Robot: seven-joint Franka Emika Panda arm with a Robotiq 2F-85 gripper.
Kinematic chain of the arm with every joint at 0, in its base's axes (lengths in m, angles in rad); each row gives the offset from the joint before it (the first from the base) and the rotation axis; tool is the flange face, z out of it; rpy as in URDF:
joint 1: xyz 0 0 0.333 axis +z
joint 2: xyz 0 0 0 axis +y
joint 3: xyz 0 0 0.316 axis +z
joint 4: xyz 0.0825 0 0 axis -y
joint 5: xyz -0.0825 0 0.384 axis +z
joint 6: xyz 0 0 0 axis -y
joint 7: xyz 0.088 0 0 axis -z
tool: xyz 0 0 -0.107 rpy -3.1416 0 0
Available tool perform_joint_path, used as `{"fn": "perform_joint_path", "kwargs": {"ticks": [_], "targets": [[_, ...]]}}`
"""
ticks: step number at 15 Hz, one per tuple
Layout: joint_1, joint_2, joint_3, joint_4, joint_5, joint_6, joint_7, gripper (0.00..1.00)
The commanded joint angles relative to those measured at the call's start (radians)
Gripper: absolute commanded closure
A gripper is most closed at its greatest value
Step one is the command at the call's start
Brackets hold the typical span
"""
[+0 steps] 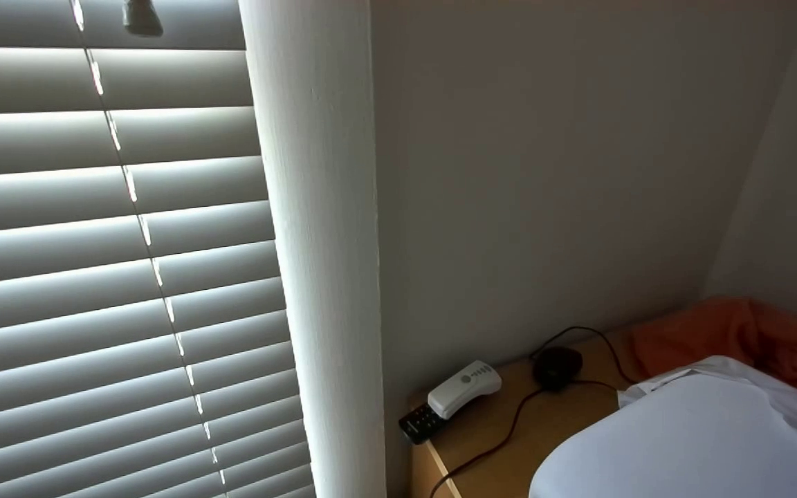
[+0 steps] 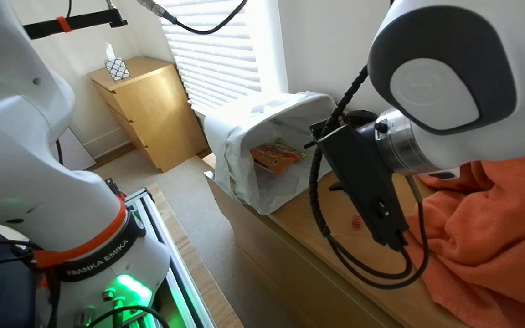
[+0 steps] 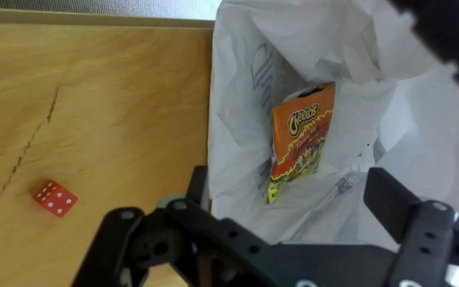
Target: Put the orange packet from the bin on the counter
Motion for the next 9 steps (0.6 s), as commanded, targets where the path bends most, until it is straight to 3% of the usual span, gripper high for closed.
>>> {"fn": "perform_joint_path", "kwargs": {"ticks": [1,4,9], "targets": [[-0.02,0.002,0.02,0.004,-0.003,0.001,0.004,0.0],[-0.019,0.02,0.031,0.016,0.016,0.001,-0.003,0.0],[0.01,0.088,0.114,0.046,0.085,0.002,-0.007,0.0]]}}
